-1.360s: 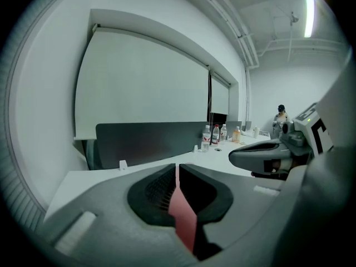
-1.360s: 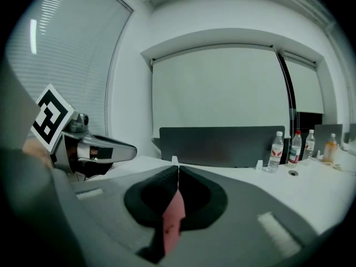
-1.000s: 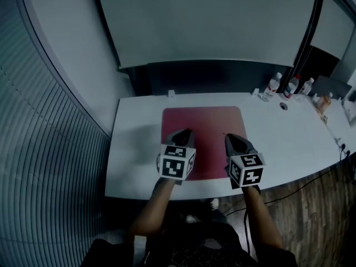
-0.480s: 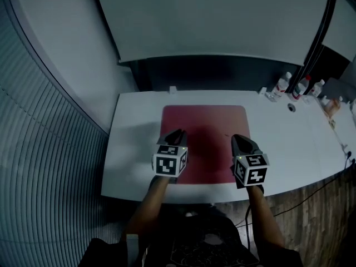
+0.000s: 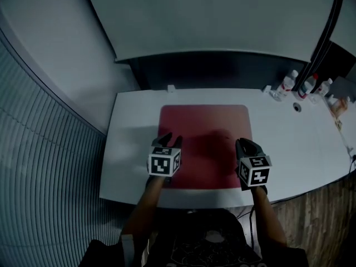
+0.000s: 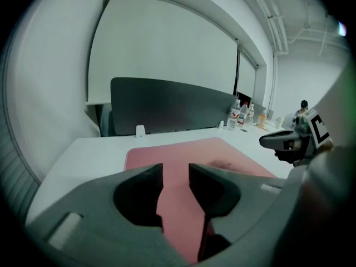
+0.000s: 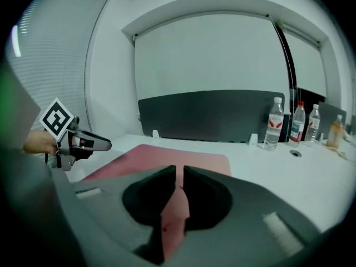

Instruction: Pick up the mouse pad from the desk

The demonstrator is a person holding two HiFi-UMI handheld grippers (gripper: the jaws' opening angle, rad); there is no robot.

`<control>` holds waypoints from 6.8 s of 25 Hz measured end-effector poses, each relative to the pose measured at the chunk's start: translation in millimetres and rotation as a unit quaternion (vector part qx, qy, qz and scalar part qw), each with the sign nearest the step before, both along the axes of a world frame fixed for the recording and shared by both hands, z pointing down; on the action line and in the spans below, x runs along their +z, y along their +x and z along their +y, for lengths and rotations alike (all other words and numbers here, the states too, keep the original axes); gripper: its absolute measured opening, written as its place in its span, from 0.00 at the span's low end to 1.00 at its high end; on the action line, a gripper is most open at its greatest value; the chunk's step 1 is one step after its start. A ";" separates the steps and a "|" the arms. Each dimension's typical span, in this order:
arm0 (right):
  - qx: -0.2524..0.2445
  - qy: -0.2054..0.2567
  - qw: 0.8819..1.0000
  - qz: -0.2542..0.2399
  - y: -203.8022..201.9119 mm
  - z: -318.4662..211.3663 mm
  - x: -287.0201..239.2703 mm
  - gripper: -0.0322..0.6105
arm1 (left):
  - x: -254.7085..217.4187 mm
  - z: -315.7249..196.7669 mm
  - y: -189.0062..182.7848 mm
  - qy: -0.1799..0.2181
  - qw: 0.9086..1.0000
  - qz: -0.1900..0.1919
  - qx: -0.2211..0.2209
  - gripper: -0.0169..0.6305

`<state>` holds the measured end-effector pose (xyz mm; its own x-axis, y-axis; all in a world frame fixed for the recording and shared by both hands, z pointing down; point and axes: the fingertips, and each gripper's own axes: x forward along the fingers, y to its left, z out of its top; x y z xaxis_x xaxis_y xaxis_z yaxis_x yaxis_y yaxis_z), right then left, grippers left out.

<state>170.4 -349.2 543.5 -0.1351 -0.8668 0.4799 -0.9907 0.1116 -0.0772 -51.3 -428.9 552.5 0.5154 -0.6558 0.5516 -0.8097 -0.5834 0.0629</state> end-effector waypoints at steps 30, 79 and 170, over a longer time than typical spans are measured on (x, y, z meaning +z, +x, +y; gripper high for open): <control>0.028 -0.126 0.992 -0.004 73.6 -21.6 91.5 0.42 | 98.4 -36.7 -50.1 -0.124 0.991 -0.033 -0.035 0.57; 0.042 -0.173 0.984 0.010 66.8 -32.7 117.0 0.47 | 112.1 -32.2 -34.4 -0.145 0.985 -0.084 -0.033 0.51; 0.035 -0.052 0.998 -0.017 16.4 24.4 -2.6 0.15 | -12.2 36.2 -9.4 -0.051 0.998 0.007 0.042 0.13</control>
